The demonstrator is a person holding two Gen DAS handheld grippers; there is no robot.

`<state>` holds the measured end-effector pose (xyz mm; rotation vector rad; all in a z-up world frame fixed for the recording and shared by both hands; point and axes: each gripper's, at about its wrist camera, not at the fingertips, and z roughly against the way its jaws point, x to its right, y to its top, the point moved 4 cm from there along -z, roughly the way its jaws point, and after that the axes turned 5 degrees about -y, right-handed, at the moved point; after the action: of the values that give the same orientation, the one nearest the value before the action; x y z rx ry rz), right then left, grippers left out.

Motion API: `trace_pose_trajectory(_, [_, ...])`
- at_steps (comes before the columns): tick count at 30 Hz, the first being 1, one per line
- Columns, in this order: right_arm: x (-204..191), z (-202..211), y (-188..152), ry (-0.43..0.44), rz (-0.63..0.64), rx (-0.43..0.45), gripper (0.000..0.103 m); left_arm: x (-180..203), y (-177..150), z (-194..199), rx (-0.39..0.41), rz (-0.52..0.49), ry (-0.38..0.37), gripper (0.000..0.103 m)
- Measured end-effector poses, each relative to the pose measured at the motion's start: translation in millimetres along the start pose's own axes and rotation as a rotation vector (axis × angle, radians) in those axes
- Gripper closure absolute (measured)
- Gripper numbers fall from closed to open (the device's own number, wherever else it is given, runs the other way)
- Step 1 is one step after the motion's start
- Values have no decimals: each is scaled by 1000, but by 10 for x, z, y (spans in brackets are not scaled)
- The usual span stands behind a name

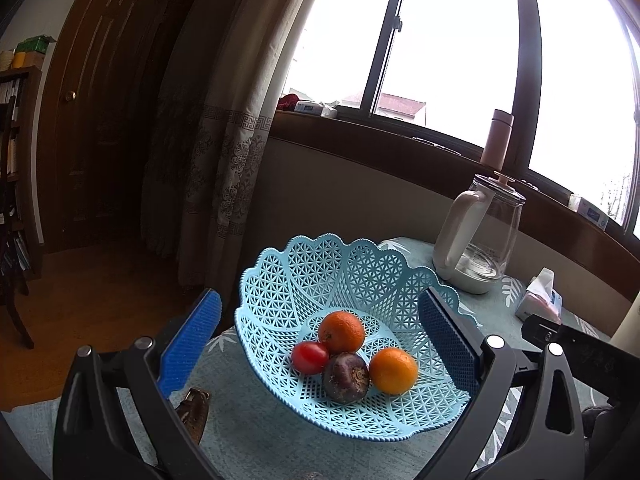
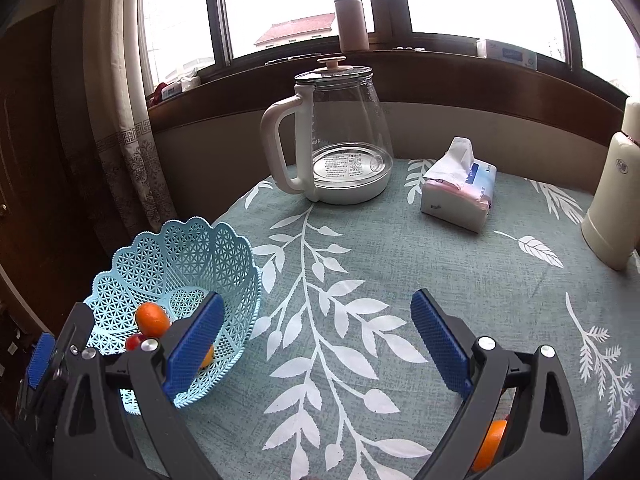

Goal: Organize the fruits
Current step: 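Withdraw both open tools from the basket back toward the remaining fruits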

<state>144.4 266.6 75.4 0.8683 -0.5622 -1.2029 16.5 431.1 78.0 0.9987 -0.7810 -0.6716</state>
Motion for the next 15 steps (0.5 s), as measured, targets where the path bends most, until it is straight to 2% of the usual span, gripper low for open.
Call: trace_pose_trajectory(15, [282,70,-152,-49,-55,-16,9,253,11,157,70,-103,-53,3])
